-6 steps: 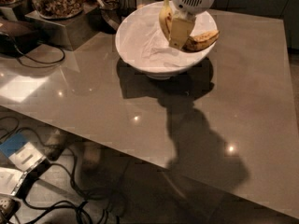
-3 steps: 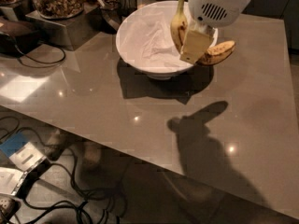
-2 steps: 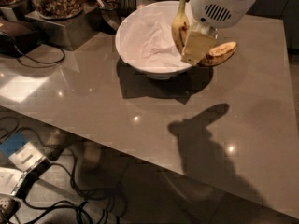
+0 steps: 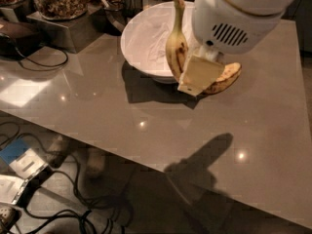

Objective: Pick banana from white bowl

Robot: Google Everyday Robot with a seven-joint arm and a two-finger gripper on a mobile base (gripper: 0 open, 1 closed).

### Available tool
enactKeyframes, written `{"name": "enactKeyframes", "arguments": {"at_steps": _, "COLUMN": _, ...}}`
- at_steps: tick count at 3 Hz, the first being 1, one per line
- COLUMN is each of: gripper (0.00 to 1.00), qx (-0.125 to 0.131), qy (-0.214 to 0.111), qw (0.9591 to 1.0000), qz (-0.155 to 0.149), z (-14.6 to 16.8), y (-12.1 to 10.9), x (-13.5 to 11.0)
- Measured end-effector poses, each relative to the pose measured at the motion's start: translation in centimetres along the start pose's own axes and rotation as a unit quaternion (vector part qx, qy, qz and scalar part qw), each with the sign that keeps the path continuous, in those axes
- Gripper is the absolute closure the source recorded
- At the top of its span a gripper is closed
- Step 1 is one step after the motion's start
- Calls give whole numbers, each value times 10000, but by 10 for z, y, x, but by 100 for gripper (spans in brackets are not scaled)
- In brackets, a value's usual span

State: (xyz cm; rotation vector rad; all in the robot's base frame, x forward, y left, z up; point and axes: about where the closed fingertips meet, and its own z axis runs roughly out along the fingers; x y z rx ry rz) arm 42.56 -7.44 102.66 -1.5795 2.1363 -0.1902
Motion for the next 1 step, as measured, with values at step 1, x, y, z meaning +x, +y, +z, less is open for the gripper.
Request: {"name": "enactKeyframes", "arguments": {"at_steps": 1, "gripper": 100, "qx": 91, "qy": -109, "qw": 9999, "qz": -56, "z": -12, "y": 3, "x": -6}}
